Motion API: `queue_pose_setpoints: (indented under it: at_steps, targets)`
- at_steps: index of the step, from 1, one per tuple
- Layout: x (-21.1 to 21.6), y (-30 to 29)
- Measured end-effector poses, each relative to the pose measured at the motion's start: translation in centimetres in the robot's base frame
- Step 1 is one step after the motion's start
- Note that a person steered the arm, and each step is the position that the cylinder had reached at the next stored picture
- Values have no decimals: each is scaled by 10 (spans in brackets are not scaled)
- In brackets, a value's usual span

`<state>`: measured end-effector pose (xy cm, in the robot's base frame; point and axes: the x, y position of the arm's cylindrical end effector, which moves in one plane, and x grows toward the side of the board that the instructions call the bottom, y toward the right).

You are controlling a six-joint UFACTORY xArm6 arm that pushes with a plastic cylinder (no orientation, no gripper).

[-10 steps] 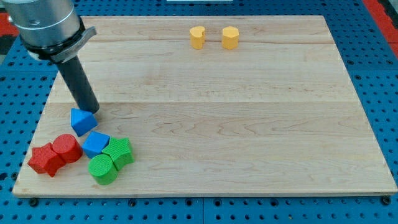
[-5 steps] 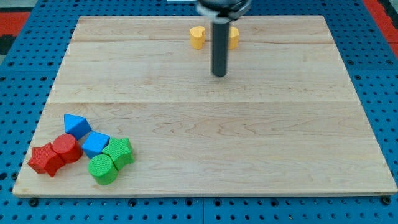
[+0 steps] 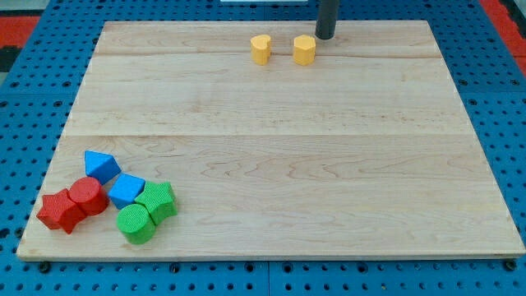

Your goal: Slide the yellow hexagon to the center

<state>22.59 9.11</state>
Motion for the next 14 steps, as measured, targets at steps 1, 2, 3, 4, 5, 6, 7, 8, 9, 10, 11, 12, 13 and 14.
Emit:
queue_pose_setpoints:
  at_steps: [1, 2, 3, 4, 5, 6, 7, 8, 9, 10, 11, 12, 13, 14]
  targets:
    - [0, -22]
    - [0, -22]
    - [8, -20]
    - [21, -20]
    - [24, -20]
    - [28, -20]
    - [41, -21]
    - [53, -23]
    - [68, -23]
    - [88, -25]
    - [108, -36]
    - [133, -49]
    - [157, -50]
    - [169, -51]
